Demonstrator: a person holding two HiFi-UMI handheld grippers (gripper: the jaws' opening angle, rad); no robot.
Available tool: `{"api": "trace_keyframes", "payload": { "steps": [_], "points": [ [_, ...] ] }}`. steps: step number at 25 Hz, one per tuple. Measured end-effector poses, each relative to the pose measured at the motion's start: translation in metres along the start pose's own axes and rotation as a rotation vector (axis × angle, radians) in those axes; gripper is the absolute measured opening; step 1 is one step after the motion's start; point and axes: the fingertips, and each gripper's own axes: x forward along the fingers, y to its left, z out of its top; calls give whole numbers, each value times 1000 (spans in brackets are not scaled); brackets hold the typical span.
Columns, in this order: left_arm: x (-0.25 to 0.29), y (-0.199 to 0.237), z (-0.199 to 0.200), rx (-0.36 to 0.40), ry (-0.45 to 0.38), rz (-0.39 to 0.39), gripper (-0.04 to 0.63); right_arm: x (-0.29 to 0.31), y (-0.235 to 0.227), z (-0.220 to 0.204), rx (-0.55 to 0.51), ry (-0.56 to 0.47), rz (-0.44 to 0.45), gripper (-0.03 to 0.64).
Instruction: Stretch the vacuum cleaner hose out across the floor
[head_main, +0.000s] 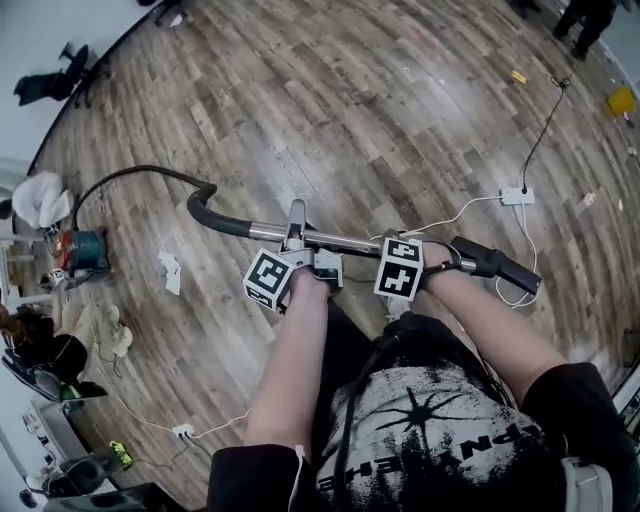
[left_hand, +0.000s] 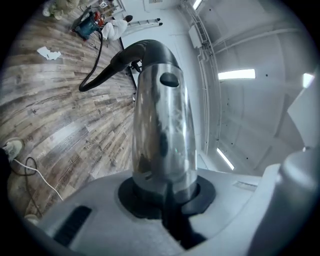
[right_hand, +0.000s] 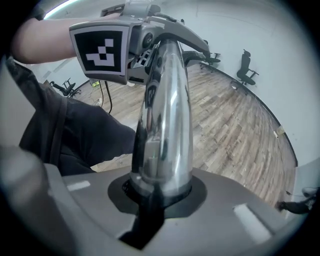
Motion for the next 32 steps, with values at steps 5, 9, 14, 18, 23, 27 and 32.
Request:
{"api": "trace_keyframes", "payload": {
  "steps": [5, 9, 14, 18, 23, 27, 32],
  "points": [
    [-22, -9, -20, 9, -53, 23, 40, -11, 16, -21, -48, -13, 30, 60],
    [-30, -10, -17, 8, -78, 38, 40, -13, 20, -19, -72, -19, 47, 60],
    [-40, -4, -21, -8, -63, 36, 40, -11, 32, -21, -60, -5, 41, 60],
    [-44, -1, -30, -13, -18, 20, 40, -9, 44, -27, -16, 12, 17, 60],
    [-55, 1, -37, -24, 45, -26, 40, -9, 64, -29, 33, 29, -56, 61],
    [-71, 12, -51, -45, 102, -13, 40, -5, 88, -39, 75, 54, -124, 66],
    [-96, 31, -72, -59, 169, -1, 40, 8, 128, -53, 142, 79, -109, 66]
  ]
}}
